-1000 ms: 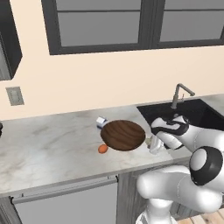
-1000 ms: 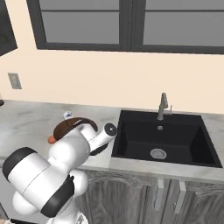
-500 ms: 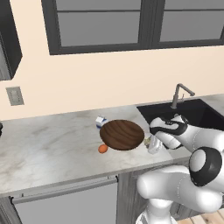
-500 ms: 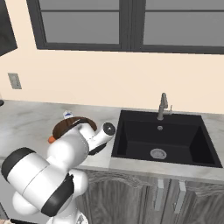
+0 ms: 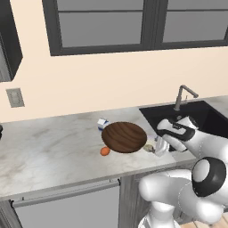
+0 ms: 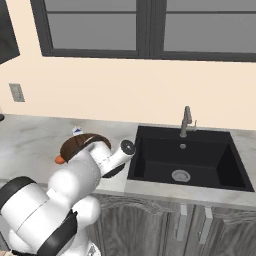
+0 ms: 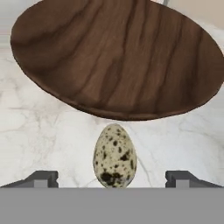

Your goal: Gather the eggs and milk located in the vicinity of the sink area and place them right next to the bowl.

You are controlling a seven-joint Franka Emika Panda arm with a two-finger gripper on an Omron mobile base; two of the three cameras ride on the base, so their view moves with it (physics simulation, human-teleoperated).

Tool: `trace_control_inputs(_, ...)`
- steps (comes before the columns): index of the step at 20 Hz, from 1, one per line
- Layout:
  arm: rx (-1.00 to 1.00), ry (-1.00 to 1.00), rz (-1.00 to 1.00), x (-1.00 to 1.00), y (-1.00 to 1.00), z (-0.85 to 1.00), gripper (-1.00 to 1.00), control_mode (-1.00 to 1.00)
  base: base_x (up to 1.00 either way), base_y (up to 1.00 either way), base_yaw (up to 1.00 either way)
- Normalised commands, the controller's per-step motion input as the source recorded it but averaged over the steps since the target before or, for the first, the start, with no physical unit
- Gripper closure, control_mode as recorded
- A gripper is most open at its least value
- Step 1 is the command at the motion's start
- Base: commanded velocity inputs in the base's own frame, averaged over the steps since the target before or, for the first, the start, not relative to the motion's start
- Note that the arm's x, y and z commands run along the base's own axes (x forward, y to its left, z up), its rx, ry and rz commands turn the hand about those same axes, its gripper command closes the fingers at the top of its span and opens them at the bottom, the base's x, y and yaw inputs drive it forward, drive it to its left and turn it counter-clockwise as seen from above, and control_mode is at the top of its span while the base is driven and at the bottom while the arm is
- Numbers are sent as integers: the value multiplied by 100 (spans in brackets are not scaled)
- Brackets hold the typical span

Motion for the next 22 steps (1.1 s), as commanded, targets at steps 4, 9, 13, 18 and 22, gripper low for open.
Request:
trace_control_inputs(4,-2,25,-4,-9,-10,77,-100,-100,0,0,0)
trace_control_inputs(9,-13,47,-25,-5,0,63,-100,-100,0,0,0)
trace_control_inputs(13,-22,58,-40,0,14,10,-100,-100,0,0,0)
trace_control_inputs(18,-13,43,-45,-8,13,-6,-100,-100,0,0,0)
trace_control_inputs(22,-6,0,-37,-62,20,0,-100,-100,0,0,0)
